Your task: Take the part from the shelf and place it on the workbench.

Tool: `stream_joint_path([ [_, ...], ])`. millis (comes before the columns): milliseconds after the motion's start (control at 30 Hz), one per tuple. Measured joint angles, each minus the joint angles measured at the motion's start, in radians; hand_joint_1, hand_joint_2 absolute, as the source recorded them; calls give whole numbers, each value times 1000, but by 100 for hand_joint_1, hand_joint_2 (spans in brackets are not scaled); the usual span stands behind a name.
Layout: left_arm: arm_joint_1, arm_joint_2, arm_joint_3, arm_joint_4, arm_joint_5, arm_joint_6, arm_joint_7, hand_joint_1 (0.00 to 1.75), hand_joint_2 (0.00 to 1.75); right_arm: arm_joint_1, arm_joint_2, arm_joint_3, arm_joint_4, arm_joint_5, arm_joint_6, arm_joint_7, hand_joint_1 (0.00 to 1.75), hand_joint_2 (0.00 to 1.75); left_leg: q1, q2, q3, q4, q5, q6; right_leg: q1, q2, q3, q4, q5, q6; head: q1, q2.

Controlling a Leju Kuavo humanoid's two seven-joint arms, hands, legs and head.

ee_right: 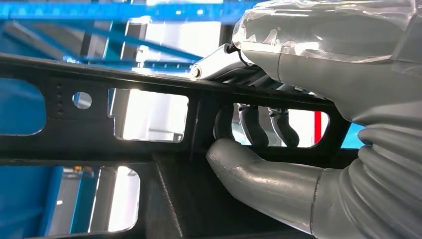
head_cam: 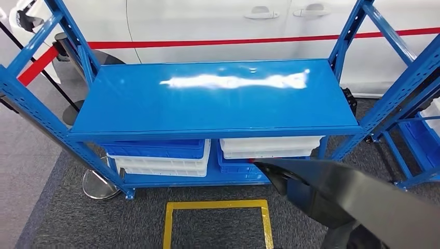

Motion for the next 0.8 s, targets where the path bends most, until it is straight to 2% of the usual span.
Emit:
stream_joint_path([
  [33, 2, 1, 0, 0, -2, 0, 2, 0, 0, 2, -1, 0, -1, -7, 4, 0, 175, 175, 2, 0, -5, 8, -13, -6, 0, 1, -9, 0, 10, -9, -1, 0],
  [67, 3, 1, 0, 0, -3, 0, 4, 0, 0, 6, -2, 0, -2, -15, 8, 0, 175, 175, 4, -1, -14, 30, -45, -11, -1, 1, -20, -1, 21, -18, -1, 0],
  [100, 4, 2, 0, 0, -4, 0, 5, 0, 0, 10, -2, 0, -4, -24, 12, 0, 175, 175, 5, -1, -27, 71, -94, -15, -2, 3, -34, -1, 34, -24, -2, 0],
  [133, 4, 2, 0, 0, -5, 0, 7, 0, 0, 15, -3, 0, -5, -32, 15, 0, 175, 175, 6, -1, -42, 130, -151, -18, 0, 6, -50, -1, 46, -27, -3, 0],
  [167, 4, 2, 0, 0, -5, 0, 7, 0, 0, 21, -4, 0, -6, -39, 17, 0, 175, 175, 6, -1, -55, 195, -195, -20, 1, 9, -66, 0, 59, -29, -3, 0],
  [200, 3, 3, 0, 0, -5, 0, 8, 0, 0, 27, -5, 0, -6, -47, 18, 0, 175, 175, 6, -1, -59, 249, -217, -20, 3, 14, -83, 2, 71, -29, -3, 0],
  [233, 3, 3, 0, 0, -4, 1, 8, 0, 0, 32, -6, 0, -6, -54, 20, 0, 175, 175, 6, -2, -50, 277, -214, -18, 6, 20, -101, 5, 83, -28, -3, 0],
  [267, 3, 3, 0, 0, -2, 1, 8, 0, 0, 39, -6, 0, -6, -60, 22, -1, 175, 175, 5, -4, -25, 268, -192, -12, 8, 28, -119, 8, 95, -27, -3, 0],
  [300, 2, 3, 0, 0, 1, 2, 8, 0, 0, 45, -6, -1, -6, -65, 23, -1, 175, 175, 3, -13, 18, 225, -164, -4, 11, 37, -135, 11, 106, -26, -3, 0],
  [333, 2, 5, 1, 0, 3, 4, 8, 0, 0, 50, -6, -1, -6, -68, 25, -1, 175, 175, 1, -34, 74, 154, -149, 9, 12, 46, -149, 14, 116, -25, -3, 0],
  [367, 1, 7, 2, 0, 6, 5, 8, 0, 0, 56, -7, -1, -6, -71, 26, -2, 175, 175, -1, -59, 130, 72, -149, 21, 13, 55, -160, 16, 127, -22, -2, 0],
  [400, 1, 9, 4, -1, 8, 7, 7, 0, 0, 61, -7, -2, -6, -73, 27, -2, 175, 175, -4, -79, 171, 10, -156, 28, 11, 64, -166, 15, 137, -17, -2, 0],
  [433, 1, 11, 5, -1, 10, 10, 7, 0, 0, 67, -7, -2, -7, -75, 27, -2, 175, 175, -7, -92, 195, -32, -165, 33, 8, 73, -169, 12, 148, -10, -3, 0],
  [500, 0, 11, 8, -1, 13, 13, 4, 0, 0, 83, -6, -3, -10, -82, 26, -3, 175, 175, -10, -77, 198, -54, -152, 33, 4, 94, -171, 0, 170, 7, -5, 0],
  [533, -2, 10, 9, -1, 16, 14, 2, 0, 0, 92, -6, -4, -12, -86, 25, -3, 175, 175, -8, -64, 194, -64, -138, 36, 4, 94, -177, 0, 170, 12, -6, 0],
  [567, -4, 9, 10, -1, 18, 14, -1, 0, 0, 100, -6, -6, -14, -90, 24, -3, 175, 175, -5, -48, 186, -73, -122, 40, 6, 82, -188, 13, 149, 16, -3, 0],
  [600, -4, 9, 12, -1, 20, 14, -4, 0, 0, 107, -7, -8, -16, -94, 23, -3, 175, 175, -1, -31, 174, -81, -107, 43, 7, 60, -202, 44, 108, 18, -1, 0],
  [667, -1, 10, 16, -1, 22, 13, -8, 0, 0, 116, -7, -15, -17, -99, 25, -3, 175, 175, -2, 2, 147, -83, -85, 47, 1, 14, -232, 160, 2, 25, 4, 0],
  [700, 0, 10, 19, -1, 24, 13, -10, 0, 0, 120, -7, -19, -17, -102, 29, -2, 175, 175, -3, 19, 132, -79, -77, 46, -2, 4, -240, 221, -25, 32, 5, 0],
  [733, 0, 9, 23, -1, 31, 13, -12, 0, 0, 122, -7, -23, -16, -107, 38, -2, 175, 175, -3, 36, 117, -73, -69, 43, -6, 0, -238, 262, -23, 38, 5, 0],
  [767, -1, 7, 29, -1, 42, 15, -15, 0, 0, 122, -7, -26, -15, -114, 52, -2, 175, 175, -2, 52, 101, -66, -63, 40, -10, -3, -222, 276, -1, 44, 5, 0],
  [800, -1, 4, 36, -1, 55, 17, -19, 0, 0, 119, -7, -28, -12, -120, 71, -2, 175, 175, -1, 67, 85, -55, -58, 36, -14, -9, -188, 254, 31, 50, 5, 0],
])
